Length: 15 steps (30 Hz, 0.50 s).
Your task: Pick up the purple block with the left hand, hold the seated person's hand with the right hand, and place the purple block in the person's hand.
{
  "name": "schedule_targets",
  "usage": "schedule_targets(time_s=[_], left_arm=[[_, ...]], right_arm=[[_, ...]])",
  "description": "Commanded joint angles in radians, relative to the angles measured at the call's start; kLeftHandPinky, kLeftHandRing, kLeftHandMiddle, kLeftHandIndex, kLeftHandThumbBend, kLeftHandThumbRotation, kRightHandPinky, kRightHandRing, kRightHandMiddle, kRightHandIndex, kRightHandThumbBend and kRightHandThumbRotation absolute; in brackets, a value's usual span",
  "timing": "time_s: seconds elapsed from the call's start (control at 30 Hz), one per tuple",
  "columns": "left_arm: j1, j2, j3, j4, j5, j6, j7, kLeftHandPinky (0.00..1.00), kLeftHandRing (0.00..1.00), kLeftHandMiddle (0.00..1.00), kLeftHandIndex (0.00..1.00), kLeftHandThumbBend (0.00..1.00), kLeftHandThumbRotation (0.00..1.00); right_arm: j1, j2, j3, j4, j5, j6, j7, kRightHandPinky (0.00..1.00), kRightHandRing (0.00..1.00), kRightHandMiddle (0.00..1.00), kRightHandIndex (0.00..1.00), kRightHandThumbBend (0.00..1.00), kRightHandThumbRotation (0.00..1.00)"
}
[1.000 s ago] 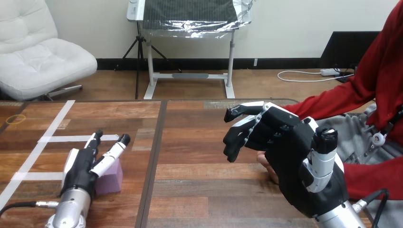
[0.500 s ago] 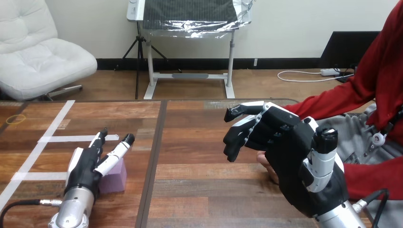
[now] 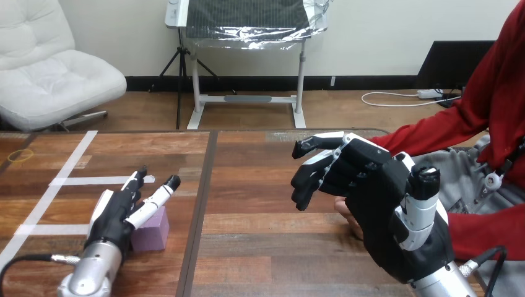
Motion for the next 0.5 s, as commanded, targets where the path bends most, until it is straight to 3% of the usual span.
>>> schedule_targets(time_s=[0.0,0.47], left_arm=[[-0.048,0.033,-0.021,-0.006,0.007,-0.014,-0.034,0.97,1.0,1.0,0.98,0.65,0.51],[-0.047,0.136,-0.081,-0.028,0.184,0.033,0.04,0.82,0.9,0.93,0.91,0.71,0.32]], right_arm=[[-0.058,0.013,-0.007,-0.008,0.004,-0.018,-0.004,0.37,0.46,0.52,0.63,0.92,1.0],[-0.06,0.012,-0.008,-0.006,0.007,-0.02,0.0,0.37,0.46,0.52,0.63,0.92,1.0]])
